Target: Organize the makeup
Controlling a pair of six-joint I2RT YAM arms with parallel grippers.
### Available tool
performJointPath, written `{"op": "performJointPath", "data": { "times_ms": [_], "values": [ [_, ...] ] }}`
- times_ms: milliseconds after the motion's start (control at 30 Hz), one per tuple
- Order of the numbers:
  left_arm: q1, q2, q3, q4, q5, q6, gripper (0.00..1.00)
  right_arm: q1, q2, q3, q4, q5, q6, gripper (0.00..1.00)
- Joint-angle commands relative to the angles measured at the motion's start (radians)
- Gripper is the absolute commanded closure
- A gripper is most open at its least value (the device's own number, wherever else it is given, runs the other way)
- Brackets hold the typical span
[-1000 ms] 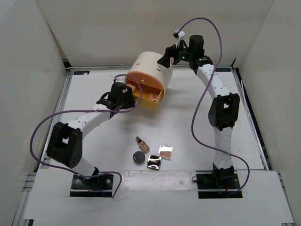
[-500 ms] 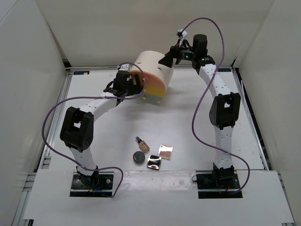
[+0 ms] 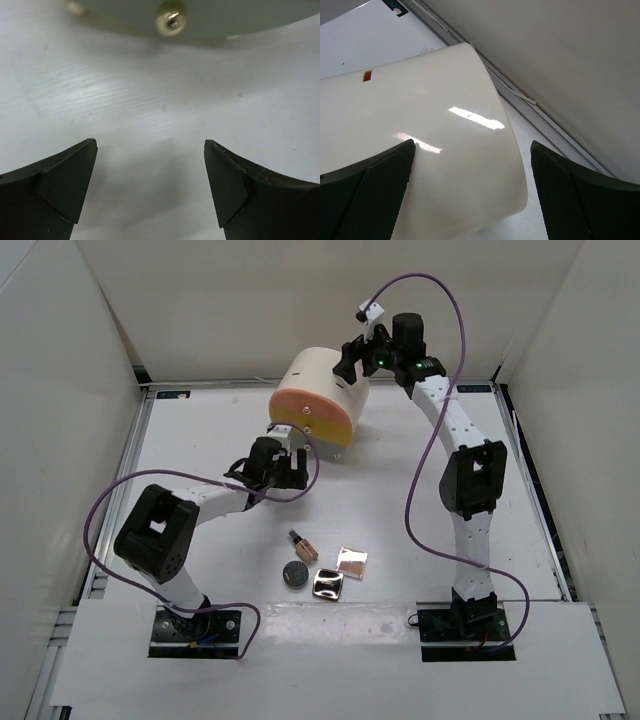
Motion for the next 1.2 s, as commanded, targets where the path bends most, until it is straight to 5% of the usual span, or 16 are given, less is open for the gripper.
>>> {"op": "performJointPath", "data": {
  "times_ms": [0, 367, 533, 1067, 1167],
  "values": [
    [-0.007, 0.019, 0.039, 0.224, 0.038, 0.052, 0.02, 0.019, -0.006, 0.012, -0.123, 0.124, -0.088, 0.03],
    [-0.004, 0.234, 0.154, 0.428, 0.022, 0.024, 0.16, 0.022, -0.019, -0.013, -0.083, 0.12, -0.031, 0.04],
    [-0.004, 0.274, 0.151, 0.497, -0.023, -0.015, 0.35, 0.019, -0.022, -0.024, -0.071, 0.109, -0.022, 0.04],
    [-0.007, 0.22, 0.078, 0.453, -0.073, -0.037, 0.85, 0.01, -0.049, -0.068, -0.064, 0.109, 0.001, 0.05],
    [-0.013, 0.157, -0.019, 0.427, -0.089, -0.072, 0.84, 0.0, -0.059, -0.074, -0.064, 0.109, 0.007, 0.05]
  ]
}}
